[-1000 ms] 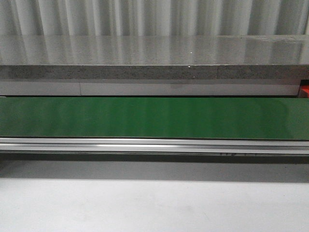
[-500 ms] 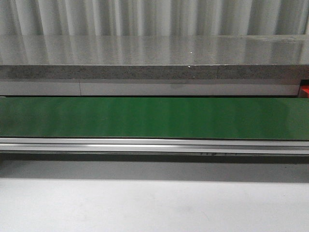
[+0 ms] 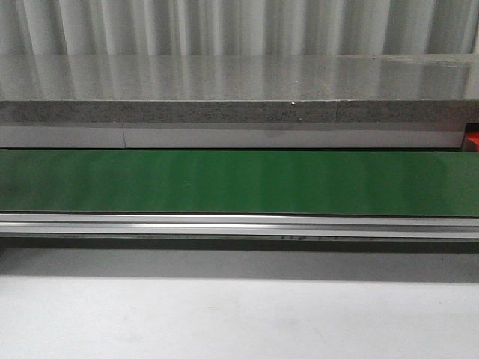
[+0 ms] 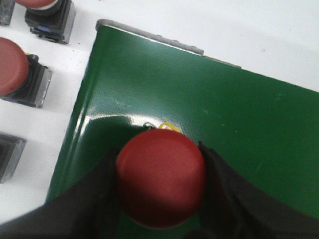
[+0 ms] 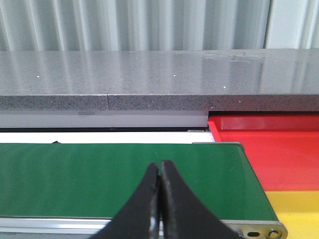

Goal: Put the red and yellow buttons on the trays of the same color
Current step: 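Lower the red button onto the green conveyor and open the left gripper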

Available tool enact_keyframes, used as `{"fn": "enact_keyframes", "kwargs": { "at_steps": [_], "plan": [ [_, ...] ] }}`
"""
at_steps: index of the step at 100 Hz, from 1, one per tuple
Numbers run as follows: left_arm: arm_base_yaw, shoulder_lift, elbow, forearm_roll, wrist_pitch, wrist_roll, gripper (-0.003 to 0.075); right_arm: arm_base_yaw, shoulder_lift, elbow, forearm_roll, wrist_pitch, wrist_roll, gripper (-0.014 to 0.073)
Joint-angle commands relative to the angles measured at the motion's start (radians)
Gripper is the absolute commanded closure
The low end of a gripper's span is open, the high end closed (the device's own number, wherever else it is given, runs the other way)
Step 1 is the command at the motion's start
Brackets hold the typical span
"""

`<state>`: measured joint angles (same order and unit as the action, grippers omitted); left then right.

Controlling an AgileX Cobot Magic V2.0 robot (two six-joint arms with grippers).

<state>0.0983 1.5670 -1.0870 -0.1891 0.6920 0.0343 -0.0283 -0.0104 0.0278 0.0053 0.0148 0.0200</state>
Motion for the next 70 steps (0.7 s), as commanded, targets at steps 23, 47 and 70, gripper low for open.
{"fn": "enact_keyframes", "kwargs": {
  "at_steps": [23, 47, 70],
  "plan": [
    [-0.006, -0.057, -0.045, -0.048, 0.004, 0.025, 0.0044, -0.006, -0.014, -0.020, -0.005, -0.081, -0.002, 0.0662],
    [-0.006, -0.202, -0.105, -0.070, 0.088, 0.025, 0.0137, -0.006, -0.014, -0.020, -0.005, -0.081, -0.002, 0.0662],
    [0.011, -0.382, -0.105, 0.086, 0.167, -0.017, 0.0140, -0.006, -0.014, -0.020, -0.005, -0.081, -0.002, 0.0662]
  ]
}}
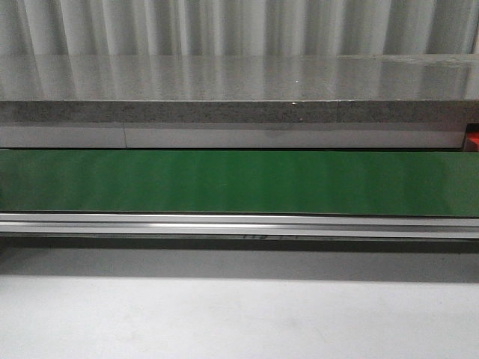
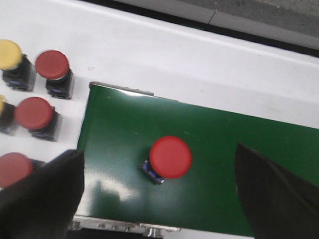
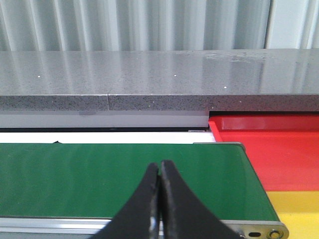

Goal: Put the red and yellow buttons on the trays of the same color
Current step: 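Lower the red button onto the green conveyor and open the left gripper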

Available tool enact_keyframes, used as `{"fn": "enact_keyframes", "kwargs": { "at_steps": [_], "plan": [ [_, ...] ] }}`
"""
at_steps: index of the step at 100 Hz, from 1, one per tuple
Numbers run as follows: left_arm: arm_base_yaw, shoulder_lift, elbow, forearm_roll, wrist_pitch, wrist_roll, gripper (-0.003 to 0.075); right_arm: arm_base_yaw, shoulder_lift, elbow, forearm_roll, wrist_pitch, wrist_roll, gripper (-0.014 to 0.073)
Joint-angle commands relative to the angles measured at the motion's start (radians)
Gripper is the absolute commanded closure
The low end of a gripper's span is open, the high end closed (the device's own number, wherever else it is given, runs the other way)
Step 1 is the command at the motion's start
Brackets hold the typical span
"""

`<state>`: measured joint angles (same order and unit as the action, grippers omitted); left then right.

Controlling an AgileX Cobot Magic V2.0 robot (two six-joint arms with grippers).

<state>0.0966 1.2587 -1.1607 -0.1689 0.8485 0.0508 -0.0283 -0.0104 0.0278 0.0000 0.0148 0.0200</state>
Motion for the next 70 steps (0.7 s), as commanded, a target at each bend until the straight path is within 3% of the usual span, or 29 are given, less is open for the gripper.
{"fn": "enact_keyframes", "kwargs": {
  "at_steps": [1, 10, 40, 70],
  "plan": [
    [0.018, -0.081, -0.031, 0.073, 0.017, -0.036, 0.0140, -0.006, -0.014, -0.020, 0.000, -0.081, -0.002, 0.0662],
    [0.057, -0.133, -0.031, 0.144, 0.081, -0.082, 0.0140, -0.006, -0.014, -0.020, 0.000, -0.081, -0.002, 0.0662],
    [0.180, -0.288, 0.048, 0.175, 0.127, -0.107, 0.0140, -0.006, -0.014, -0.020, 0.000, -0.081, -0.002, 0.0662],
    [0.295, -0.309, 0.203, 0.188, 0.057, -0.160, 0.0140, -0.006, -0.014, -0.020, 0.000, -0.081, -0.002, 0.0662]
  ]
}}
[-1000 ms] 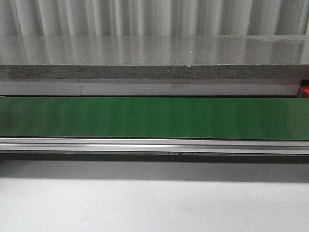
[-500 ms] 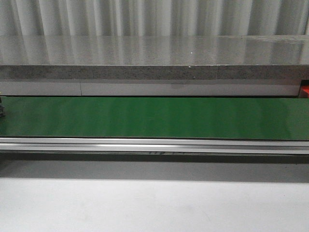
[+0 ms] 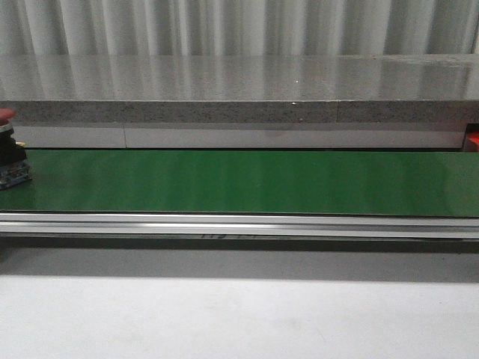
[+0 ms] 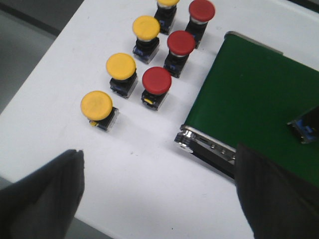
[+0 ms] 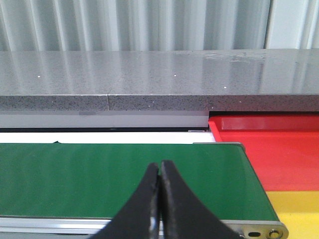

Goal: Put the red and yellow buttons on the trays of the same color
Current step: 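Lower the red button onto the green conveyor and open the left gripper, then move the left gripper back over a yellow push button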

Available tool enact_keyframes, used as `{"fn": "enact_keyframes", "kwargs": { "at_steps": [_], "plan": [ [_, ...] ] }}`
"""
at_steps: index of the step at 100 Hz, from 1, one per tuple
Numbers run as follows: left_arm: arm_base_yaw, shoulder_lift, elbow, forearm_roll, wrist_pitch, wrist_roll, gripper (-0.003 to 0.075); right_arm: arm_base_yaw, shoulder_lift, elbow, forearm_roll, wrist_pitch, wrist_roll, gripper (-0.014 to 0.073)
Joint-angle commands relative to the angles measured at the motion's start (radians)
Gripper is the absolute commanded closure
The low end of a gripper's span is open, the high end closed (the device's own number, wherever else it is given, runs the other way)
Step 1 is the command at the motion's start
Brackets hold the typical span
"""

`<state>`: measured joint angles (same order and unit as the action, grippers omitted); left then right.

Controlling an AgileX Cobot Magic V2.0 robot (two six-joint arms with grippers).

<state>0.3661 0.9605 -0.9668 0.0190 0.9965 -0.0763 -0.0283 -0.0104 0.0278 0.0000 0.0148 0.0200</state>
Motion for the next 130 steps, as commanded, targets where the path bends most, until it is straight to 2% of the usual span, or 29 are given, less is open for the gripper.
{"fn": "enact_keyframes", "kwargs": {
  "at_steps": [1, 24, 54, 72, 130],
  "plan": [
    [0.030, -0.011, 0.013, 0.000, -0.093, -0.035, 0.0140, -0.006, -0.014, -0.020, 0.000, -0.081, -0.002, 0.0662],
    [0.083, -0.008, 0.079, 0.000, -0.126, -0.043, 0.0140, -0.006, -0.014, -0.020, 0.000, -0.081, -0.002, 0.0662],
    [0.087, 0.012, 0.093, 0.032, -0.126, -0.043, 0.0140, -0.006, -0.014, -0.020, 0.000, -0.081, -0.002, 0.0662],
    [0.087, 0.073, 0.093, 0.039, -0.130, -0.043, 0.0140, -0.006, -0.014, -0.020, 0.000, -0.081, -0.002, 0.0662],
    [0.087, 0.338, 0.090, 0.048, -0.279, -0.043, 0.0140, -0.006, -0.014, -0.020, 0.000, -0.081, -0.002, 0.0662]
  ]
}}
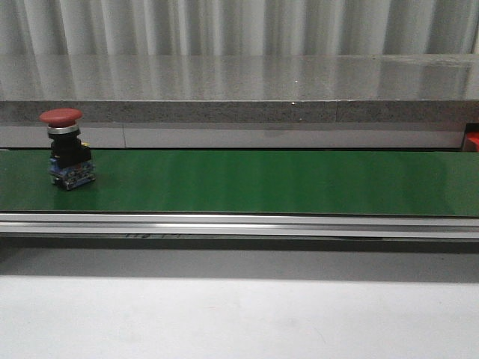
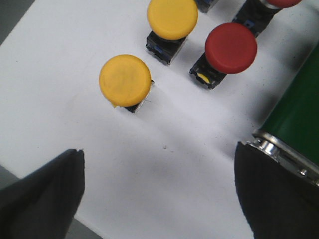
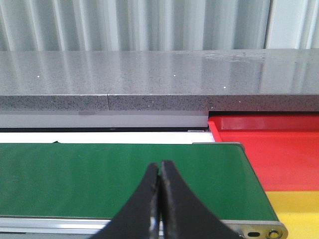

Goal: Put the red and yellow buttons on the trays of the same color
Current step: 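Move the left gripper back over a yellow push button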

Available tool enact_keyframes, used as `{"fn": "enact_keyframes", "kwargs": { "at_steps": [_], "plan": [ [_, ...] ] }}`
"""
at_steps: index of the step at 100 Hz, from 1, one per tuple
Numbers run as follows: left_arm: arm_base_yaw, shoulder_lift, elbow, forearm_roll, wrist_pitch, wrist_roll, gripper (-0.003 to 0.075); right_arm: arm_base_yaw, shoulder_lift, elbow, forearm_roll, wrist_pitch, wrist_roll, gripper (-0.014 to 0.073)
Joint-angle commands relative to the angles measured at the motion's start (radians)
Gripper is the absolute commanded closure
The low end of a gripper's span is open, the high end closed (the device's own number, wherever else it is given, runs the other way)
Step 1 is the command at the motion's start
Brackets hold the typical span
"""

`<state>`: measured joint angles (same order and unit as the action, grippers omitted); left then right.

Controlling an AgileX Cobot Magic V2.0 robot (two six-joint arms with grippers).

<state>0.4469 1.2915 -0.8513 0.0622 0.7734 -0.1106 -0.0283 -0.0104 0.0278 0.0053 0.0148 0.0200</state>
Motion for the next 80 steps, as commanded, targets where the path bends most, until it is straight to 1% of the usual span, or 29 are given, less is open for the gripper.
{"fn": "enact_keyframes", "kwargs": {
  "at_steps": [1, 15, 39, 63, 80],
  "plan": [
    [0.006, 0.009, -0.025, 0.004, -0.058, -0.009, 0.0140, -0.006, -0.014, -0.020, -0.005, -0.081, -0.002, 0.0662],
    [0.010, 0.042, -0.025, 0.030, -0.070, -0.027, 0.0140, -0.006, -0.014, -0.020, -0.005, -0.081, -0.002, 0.0662],
    [0.073, 0.073, -0.025, 0.020, -0.124, -0.027, 0.0140, -0.006, -0.014, -0.020, -0.005, -0.081, -0.002, 0.0662],
    [0.075, 0.165, -0.028, 0.021, -0.194, -0.020, 0.0141, -0.006, -0.014, -0.020, -0.005, -0.081, -0.002, 0.0662],
    [0.088, 0.246, -0.082, 0.024, -0.205, -0.020, 0.0145, -0.006, -0.014, -0.020, -0.005, -0.081, -0.002, 0.0662]
  ]
}}
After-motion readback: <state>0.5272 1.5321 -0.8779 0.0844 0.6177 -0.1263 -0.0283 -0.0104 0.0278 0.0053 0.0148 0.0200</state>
